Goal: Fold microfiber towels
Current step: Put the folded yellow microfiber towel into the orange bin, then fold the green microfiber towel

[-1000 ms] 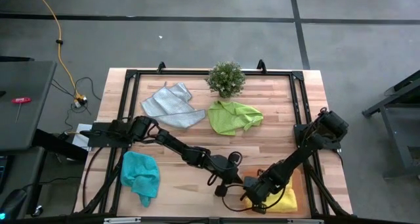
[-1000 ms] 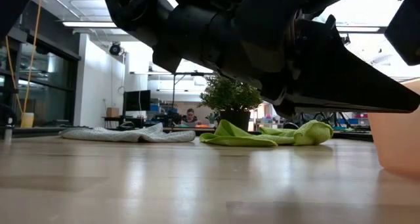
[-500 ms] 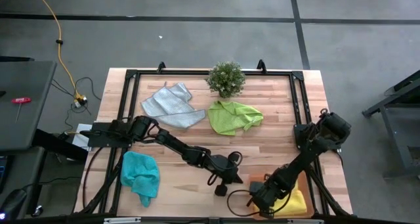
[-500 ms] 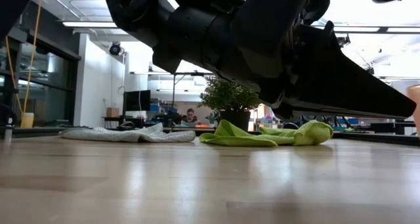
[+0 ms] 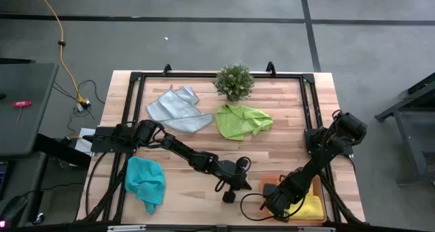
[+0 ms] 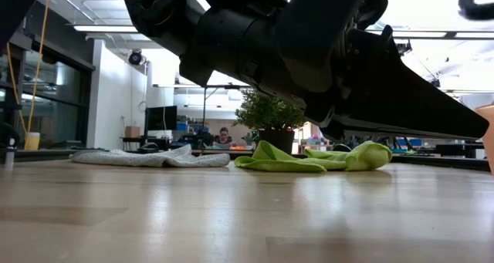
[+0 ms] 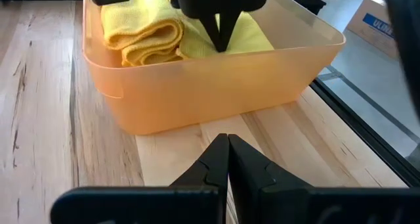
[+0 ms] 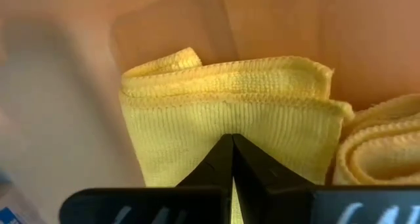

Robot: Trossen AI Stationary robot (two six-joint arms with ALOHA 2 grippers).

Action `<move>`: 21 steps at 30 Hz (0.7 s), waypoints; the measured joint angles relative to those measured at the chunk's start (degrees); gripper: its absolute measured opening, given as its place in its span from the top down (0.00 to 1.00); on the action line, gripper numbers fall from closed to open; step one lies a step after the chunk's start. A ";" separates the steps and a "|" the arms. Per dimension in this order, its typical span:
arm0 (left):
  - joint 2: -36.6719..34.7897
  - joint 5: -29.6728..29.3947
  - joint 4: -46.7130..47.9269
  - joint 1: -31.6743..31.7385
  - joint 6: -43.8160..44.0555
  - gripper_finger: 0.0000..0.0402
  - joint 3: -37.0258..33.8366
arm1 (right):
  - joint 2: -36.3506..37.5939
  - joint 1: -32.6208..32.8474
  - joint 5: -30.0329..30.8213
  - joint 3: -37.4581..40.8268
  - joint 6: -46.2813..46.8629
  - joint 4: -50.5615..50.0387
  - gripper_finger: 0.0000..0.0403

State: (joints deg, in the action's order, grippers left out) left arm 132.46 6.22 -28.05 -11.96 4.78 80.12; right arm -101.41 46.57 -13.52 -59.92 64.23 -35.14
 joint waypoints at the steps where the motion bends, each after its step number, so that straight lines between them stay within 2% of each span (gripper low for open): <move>1: 0.00 0.00 0.00 0.05 0.00 1.00 0.00 | 0.32 0.00 0.02 0.00 0.00 -0.03 1.00; 8: -0.14 1.10 0.39 0.79 0.15 1.00 -0.01 | 6.00 0.00 2.25 0.00 0.28 -3.16 1.00; 11: -2.41 2.14 4.05 1.77 0.97 1.00 -0.11 | 10.74 -0.12 5.57 0.00 0.07 -5.53 1.00; 14: -6.79 2.49 10.41 3.35 -1.89 1.00 -0.50 | 15.70 -1.18 11.13 0.00 1.65 -10.01 1.00; 17: -12.18 5.29 17.64 6.16 -5.98 1.00 -1.80 | 20.19 -3.28 18.56 -0.02 2.83 -13.40 1.00; 21: -21.88 9.47 26.27 11.13 -9.49 1.00 -2.82 | 24.32 -8.46 24.33 1.24 -0.25 -11.90 1.00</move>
State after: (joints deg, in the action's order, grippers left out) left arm 110.58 15.69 -1.78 -0.83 -4.71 77.30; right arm -77.08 38.11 10.81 -58.69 63.97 -47.04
